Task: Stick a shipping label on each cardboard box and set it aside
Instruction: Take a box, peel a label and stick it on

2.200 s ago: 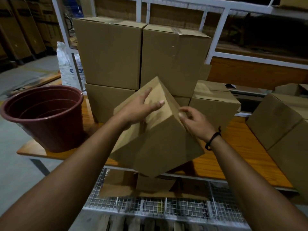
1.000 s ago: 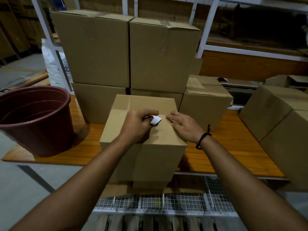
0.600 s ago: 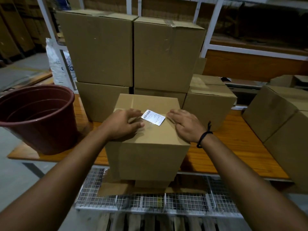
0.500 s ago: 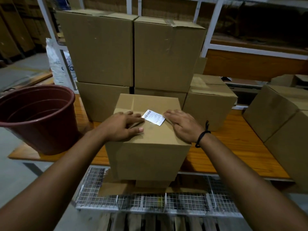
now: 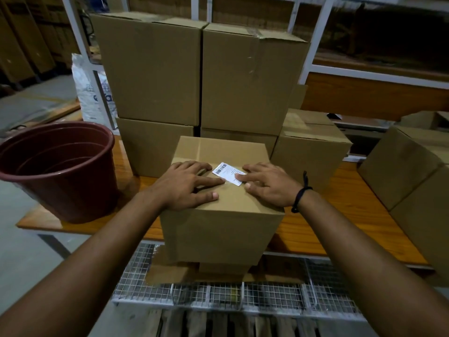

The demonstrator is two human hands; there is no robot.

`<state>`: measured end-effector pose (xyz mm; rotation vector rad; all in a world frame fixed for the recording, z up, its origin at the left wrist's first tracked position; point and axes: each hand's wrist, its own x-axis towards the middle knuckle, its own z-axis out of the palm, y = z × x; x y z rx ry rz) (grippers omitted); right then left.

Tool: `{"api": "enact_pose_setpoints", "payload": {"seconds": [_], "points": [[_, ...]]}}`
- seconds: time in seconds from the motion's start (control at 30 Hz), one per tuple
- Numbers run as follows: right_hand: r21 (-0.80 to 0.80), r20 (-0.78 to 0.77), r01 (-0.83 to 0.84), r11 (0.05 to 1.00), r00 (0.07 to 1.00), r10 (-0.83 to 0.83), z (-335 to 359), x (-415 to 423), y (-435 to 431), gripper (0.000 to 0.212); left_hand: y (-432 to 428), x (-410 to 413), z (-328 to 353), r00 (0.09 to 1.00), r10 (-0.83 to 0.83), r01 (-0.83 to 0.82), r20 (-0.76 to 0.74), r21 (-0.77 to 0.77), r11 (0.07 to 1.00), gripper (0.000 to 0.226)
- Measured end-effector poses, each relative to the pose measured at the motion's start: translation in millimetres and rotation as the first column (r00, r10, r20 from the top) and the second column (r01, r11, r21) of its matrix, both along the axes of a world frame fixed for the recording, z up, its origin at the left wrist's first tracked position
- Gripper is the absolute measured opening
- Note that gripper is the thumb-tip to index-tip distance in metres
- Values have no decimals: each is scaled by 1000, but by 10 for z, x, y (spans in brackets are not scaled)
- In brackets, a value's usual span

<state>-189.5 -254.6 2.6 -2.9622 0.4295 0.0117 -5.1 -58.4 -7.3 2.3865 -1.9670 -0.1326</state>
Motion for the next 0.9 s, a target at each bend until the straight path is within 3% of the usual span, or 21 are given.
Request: {"api": "enact_pose_setpoints", "payload": {"seconds": [0.13,0.27,0.37,0.47,0.6,0.73,0.9], "points": [[172,105,48,984,992,-67,72,57,-94,37,1,-8,-15,1000,18,-18,-11,-18,1000,78],[96,156,122,988,978,-136,80,267,-86,40,19,-2,-33,1000,11,-12,-10,-31,999,77],[-18,58,127,992,990,-126,85,369,-49,51,41,-11,-37,1000,13,-14,-9,-31,999,77],[-14,-47,110,994,993,-111,179,448,-41,64,41,-26,-32,1000,15,-15,-3,-31,999,75],[111,-202,49,993,979,-25,367,642,-45,61,38,-19,-38,1000,14,-15,-7,-30,999,73],[307,-268,101,946,963,-16,428,800,-53,58,40,-37,-25,1000,19,-19,-4,-23,1000,69],[324,-296,117,939,955,-17,415,871,-101,65,46,-39,-6,999,27,-27,-24,-23,999,62]]}}
